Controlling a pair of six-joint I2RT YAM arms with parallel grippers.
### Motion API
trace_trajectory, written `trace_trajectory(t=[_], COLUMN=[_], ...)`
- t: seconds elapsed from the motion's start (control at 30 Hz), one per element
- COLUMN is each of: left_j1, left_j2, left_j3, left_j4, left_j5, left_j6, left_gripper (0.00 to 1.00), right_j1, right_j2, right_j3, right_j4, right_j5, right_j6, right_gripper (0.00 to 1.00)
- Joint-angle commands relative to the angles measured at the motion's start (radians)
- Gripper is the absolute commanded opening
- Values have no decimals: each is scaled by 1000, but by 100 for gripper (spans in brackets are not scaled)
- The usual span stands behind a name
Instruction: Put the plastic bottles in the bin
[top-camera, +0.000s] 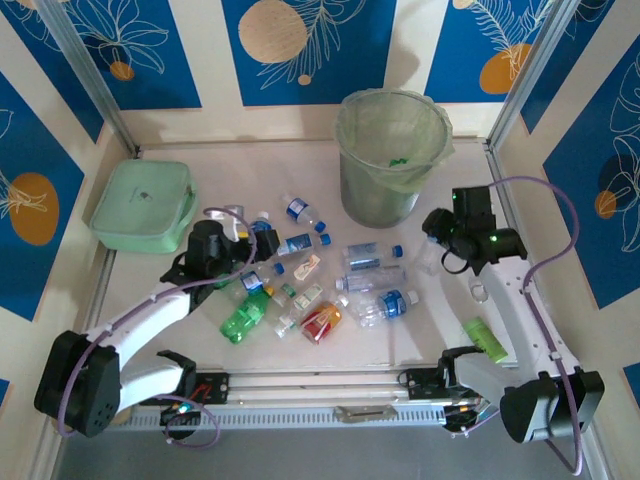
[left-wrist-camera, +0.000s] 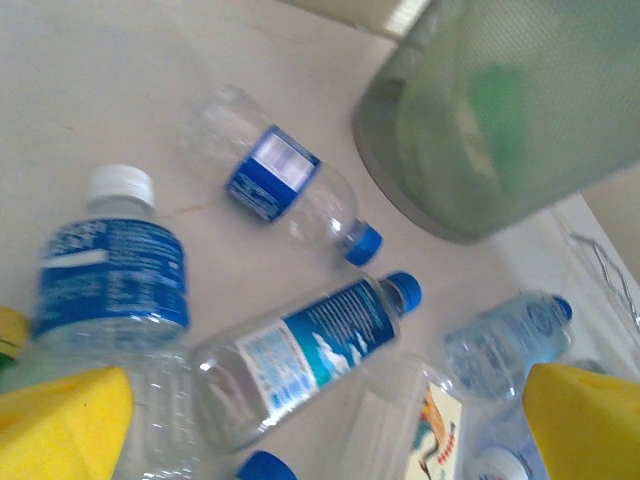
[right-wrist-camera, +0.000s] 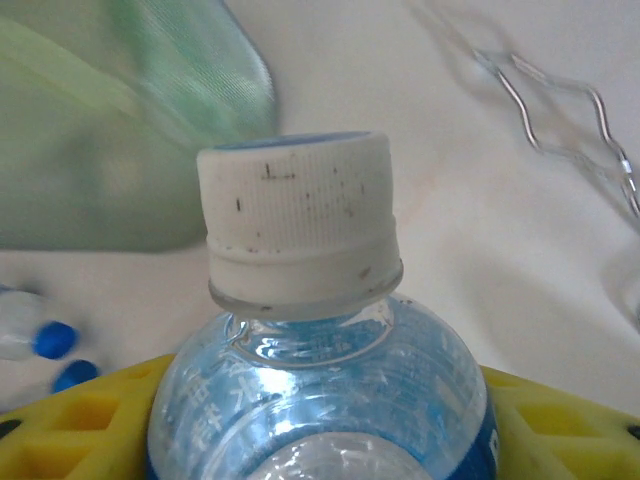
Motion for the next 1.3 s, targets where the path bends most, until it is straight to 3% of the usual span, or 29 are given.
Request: trace_trajectory(t=[0.0,0.23,0.6,1.0,1.27], left_j1=[65,141,147,148,148], left_j2=[-50,-151,-309,-441,-449], left_j3=[-28,-74,-134,-164,-165], left_j4=[20,-78,-195,-284,-292], left_j5=[7,-46,-80,-91,-81], left_j6=[-66,-102,-89,-82,-81], left_gripper=[99,99,99,99,99], right_j1=[-9,12,41,67,69], right_j2=[7,121,447,839,919], right_j3=[100,360,729,1147,1223], right_j4=[107,287,423,216,166], right_j5=[-87,-226,-275,-303,-317], right_j6=[-75,-143,-221,-284,-275], right_gripper=[50,49,49,51,59])
